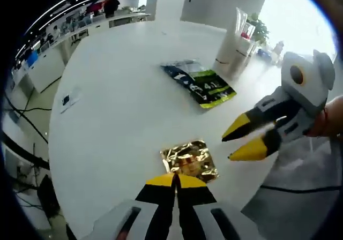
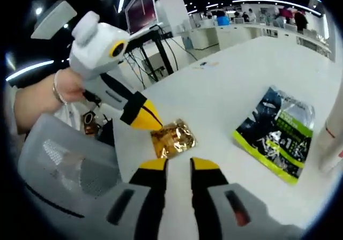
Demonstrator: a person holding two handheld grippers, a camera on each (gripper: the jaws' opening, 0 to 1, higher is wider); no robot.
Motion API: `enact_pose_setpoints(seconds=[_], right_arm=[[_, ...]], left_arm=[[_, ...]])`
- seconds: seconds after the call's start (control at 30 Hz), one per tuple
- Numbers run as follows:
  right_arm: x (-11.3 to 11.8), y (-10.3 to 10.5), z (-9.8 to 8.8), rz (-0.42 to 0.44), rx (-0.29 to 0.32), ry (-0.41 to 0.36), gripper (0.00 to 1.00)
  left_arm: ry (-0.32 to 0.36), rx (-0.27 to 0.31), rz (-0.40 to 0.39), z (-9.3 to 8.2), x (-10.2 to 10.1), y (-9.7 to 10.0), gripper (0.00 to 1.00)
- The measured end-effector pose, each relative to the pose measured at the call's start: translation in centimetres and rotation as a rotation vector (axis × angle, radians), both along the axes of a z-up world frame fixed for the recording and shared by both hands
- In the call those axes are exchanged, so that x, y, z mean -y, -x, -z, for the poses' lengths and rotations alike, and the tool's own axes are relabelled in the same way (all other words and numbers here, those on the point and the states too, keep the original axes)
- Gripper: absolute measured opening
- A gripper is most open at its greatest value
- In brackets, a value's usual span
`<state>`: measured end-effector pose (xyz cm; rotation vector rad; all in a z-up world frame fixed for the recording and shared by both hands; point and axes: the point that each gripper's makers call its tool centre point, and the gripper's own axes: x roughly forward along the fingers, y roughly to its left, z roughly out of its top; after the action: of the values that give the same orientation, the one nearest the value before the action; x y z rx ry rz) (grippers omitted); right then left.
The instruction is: Arrange the skincare products in the storage area until every visible bottle or jar stands upright without overlapping.
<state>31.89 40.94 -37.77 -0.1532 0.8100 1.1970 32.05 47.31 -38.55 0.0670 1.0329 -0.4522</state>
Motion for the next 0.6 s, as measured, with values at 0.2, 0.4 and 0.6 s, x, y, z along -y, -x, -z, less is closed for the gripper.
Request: enact_pose_setpoints(seconds=[0.2,0.4,0.6], right_arm=[[-0.4,0.1,0.6,-0.001,-0.007,0.031,0.19],[-1.6,0.0,0.1,0.041,-0.047,-0.023,0.20],[-2.7,0.0,0.6,0.056,-0.097,-0.022,0.17]], left_arm=[[-0.003,-0.004,0.010,0.7,0.1,0.1,0.01],[-0.006,0.018,0.013,0.6,0.2,0.1,0.01],[-0.009,0.019,0.013,0.6,0.1,0.1,0.01]])
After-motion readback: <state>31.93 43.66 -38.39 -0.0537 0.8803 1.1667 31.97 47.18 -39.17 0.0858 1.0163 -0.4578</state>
